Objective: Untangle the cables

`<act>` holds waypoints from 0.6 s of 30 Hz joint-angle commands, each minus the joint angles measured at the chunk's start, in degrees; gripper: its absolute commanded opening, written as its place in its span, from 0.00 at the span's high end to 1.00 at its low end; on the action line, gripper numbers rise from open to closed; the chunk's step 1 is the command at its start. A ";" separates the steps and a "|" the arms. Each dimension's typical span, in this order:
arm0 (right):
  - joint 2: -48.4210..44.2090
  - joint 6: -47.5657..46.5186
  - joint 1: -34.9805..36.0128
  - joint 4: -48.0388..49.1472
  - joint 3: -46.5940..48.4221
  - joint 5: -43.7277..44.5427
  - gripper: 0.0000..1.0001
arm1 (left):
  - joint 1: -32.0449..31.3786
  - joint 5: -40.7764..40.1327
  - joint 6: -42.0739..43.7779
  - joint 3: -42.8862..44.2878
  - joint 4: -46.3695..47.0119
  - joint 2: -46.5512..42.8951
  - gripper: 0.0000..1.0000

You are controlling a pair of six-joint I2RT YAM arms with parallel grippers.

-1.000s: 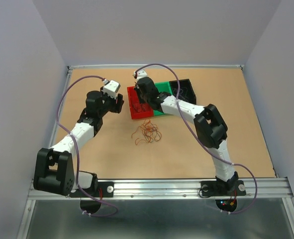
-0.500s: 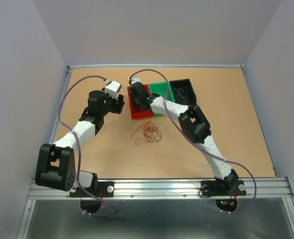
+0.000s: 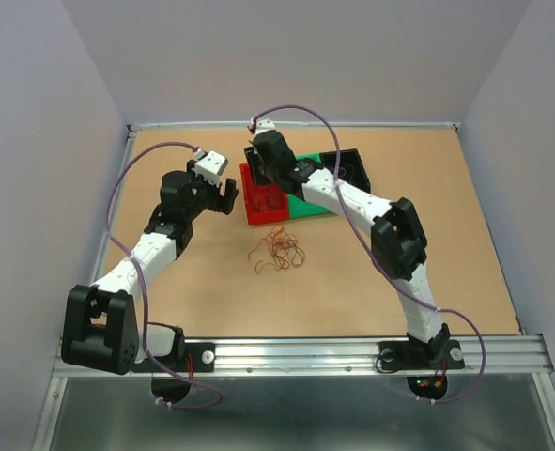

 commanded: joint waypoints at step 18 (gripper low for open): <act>-39.54 3.46 0.11 20.26 -46.63 -2.32 0.06 | -11.33 -0.85 8.72 0.85 -2.16 2.90 0.11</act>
